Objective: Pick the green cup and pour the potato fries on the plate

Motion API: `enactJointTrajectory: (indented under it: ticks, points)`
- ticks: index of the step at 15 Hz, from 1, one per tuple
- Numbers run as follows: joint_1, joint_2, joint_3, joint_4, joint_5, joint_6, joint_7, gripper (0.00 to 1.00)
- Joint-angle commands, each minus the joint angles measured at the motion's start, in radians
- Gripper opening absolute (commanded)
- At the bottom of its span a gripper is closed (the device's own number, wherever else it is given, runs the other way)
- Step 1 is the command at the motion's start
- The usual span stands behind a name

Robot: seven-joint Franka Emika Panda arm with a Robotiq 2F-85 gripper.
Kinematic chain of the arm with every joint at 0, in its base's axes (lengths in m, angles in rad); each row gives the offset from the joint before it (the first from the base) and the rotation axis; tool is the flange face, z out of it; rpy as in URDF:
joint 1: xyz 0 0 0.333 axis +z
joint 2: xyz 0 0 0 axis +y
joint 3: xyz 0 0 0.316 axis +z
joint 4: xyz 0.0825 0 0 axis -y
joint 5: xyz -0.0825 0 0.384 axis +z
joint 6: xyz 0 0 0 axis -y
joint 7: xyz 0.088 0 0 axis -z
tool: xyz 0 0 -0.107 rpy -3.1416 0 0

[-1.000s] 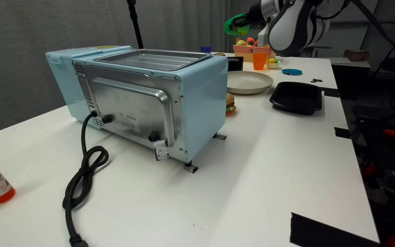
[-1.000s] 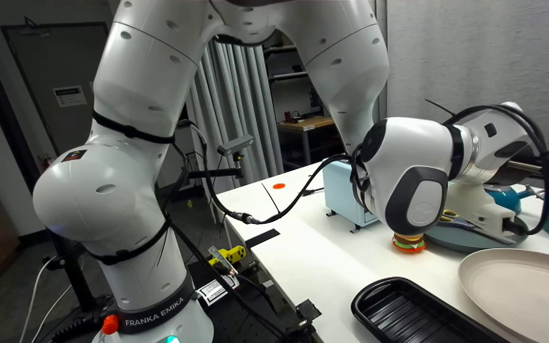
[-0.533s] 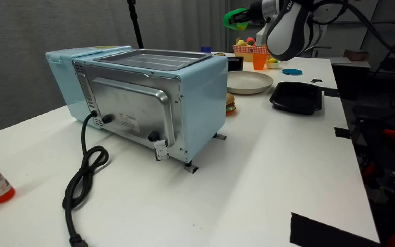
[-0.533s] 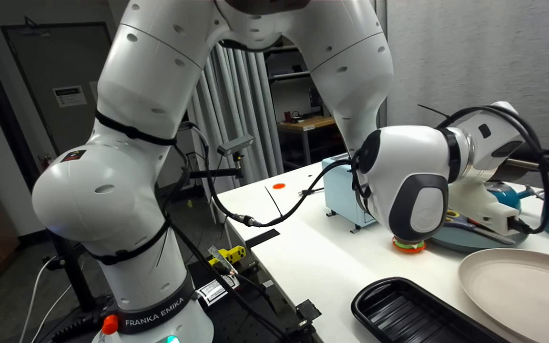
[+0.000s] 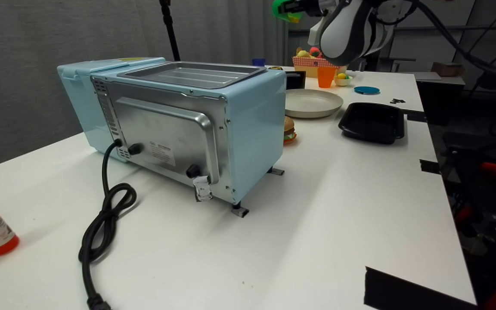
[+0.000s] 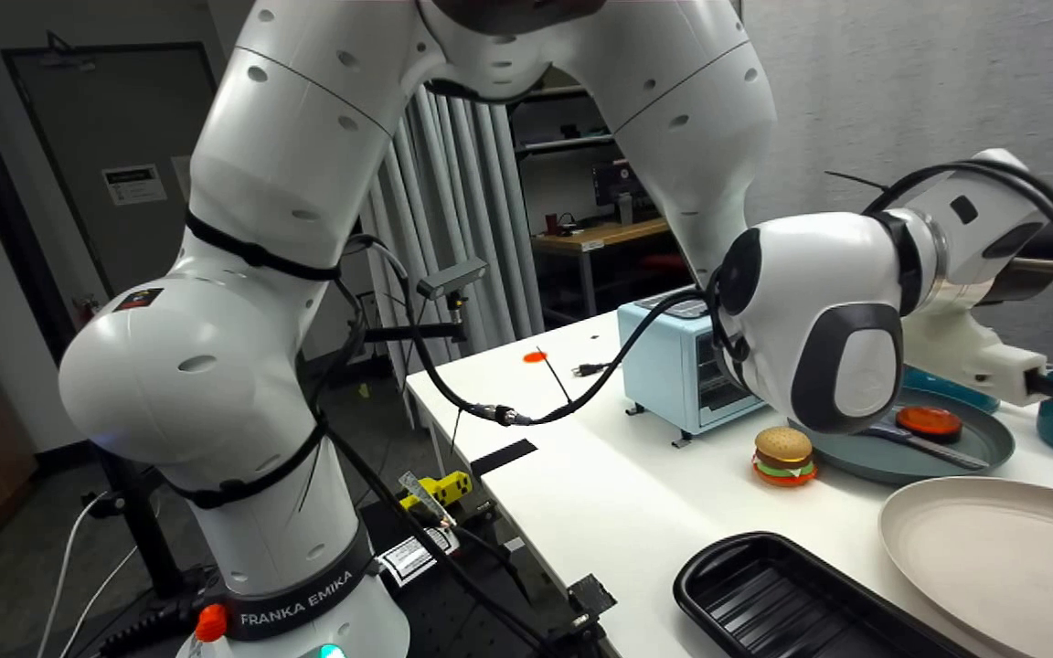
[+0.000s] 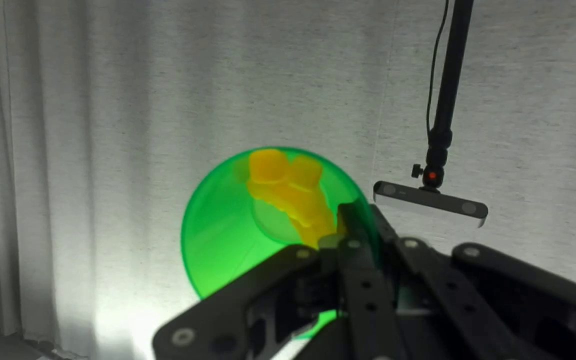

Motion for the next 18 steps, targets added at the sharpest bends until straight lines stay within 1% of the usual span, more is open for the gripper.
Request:
enactJointTrajectory:
  ticks: [1,4,10,13,15,16,18]
  points:
    - [-0.035,0.032,0.024,0.112,-0.018,0.033,-0.011,0.02]
    - [-0.044,0.046,0.027,0.156,-0.018,0.033,-0.009,0.02]
    - [-0.058,0.075,0.028,0.174,-0.004,0.033,-0.011,0.02]
    - [-0.07,0.089,0.033,0.194,-0.022,0.033,0.004,0.02]
    - [-0.07,0.086,0.041,0.184,-0.001,0.033,0.01,0.02]
    - [-0.073,0.096,0.04,0.216,-0.022,0.033,0.007,0.02]
    - [-0.071,0.085,0.05,0.181,0.004,0.033,0.012,0.02]
